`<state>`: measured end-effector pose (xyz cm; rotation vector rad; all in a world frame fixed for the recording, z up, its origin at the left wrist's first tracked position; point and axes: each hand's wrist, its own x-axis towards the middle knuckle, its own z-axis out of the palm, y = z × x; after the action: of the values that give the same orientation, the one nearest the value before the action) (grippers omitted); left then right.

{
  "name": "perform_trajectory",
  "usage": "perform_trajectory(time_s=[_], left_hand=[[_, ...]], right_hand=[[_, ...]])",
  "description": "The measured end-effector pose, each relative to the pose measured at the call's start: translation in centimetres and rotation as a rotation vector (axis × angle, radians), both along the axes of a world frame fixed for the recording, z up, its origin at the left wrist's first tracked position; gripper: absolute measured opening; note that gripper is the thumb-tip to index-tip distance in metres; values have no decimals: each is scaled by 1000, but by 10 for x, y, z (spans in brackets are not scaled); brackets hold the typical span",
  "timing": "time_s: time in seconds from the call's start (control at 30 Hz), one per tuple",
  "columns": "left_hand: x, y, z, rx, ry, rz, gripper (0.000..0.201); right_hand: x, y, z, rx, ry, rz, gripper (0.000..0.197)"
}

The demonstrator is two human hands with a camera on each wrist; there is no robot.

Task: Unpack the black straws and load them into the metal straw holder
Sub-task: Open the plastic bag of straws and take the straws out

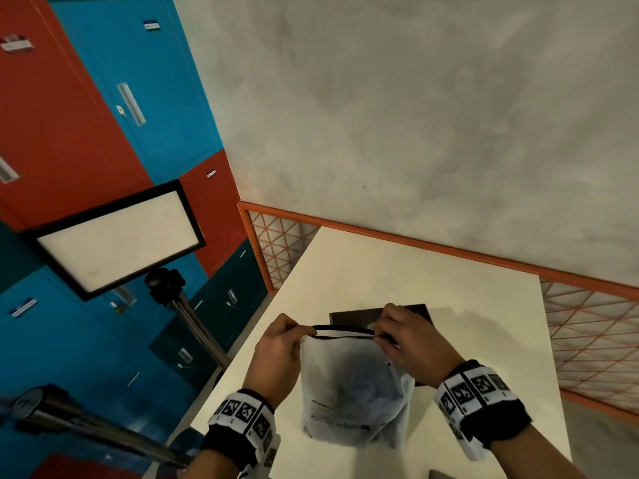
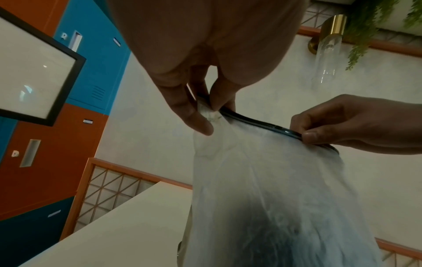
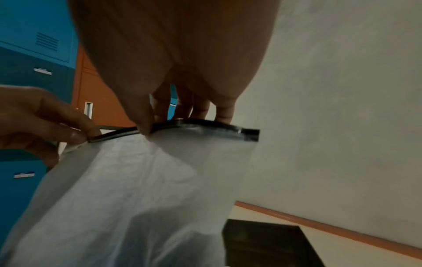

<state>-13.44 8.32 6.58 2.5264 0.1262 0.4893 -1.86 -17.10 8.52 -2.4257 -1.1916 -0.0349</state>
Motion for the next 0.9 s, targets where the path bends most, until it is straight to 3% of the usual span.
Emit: perform_trajectory(time_s=[0.17,0.33,0.43,0.53,0.7,0.9], left_hand=[[-1,12,0,-36,-8,62,39],[-6,5,8,-113,35,34,26],[-6,-4,10,-168,8,52,14],[-5,-7,3,-109,3,70,10],[-11,-11,-15,-35,182,59,21],[-21,-23,-39,-177,559,3,59]], right_hand=[[-3,-17,7,19,-5,-54,24],[-13,-21,9,-11,212,-116,40],[-15,-16,1,-177,235,-177,35],[-20,-10,-6,-235,317,-248,16],[-29,-8,-23,-225,560,-288,73],[-44,1,-31,-50,801,-339,90]])
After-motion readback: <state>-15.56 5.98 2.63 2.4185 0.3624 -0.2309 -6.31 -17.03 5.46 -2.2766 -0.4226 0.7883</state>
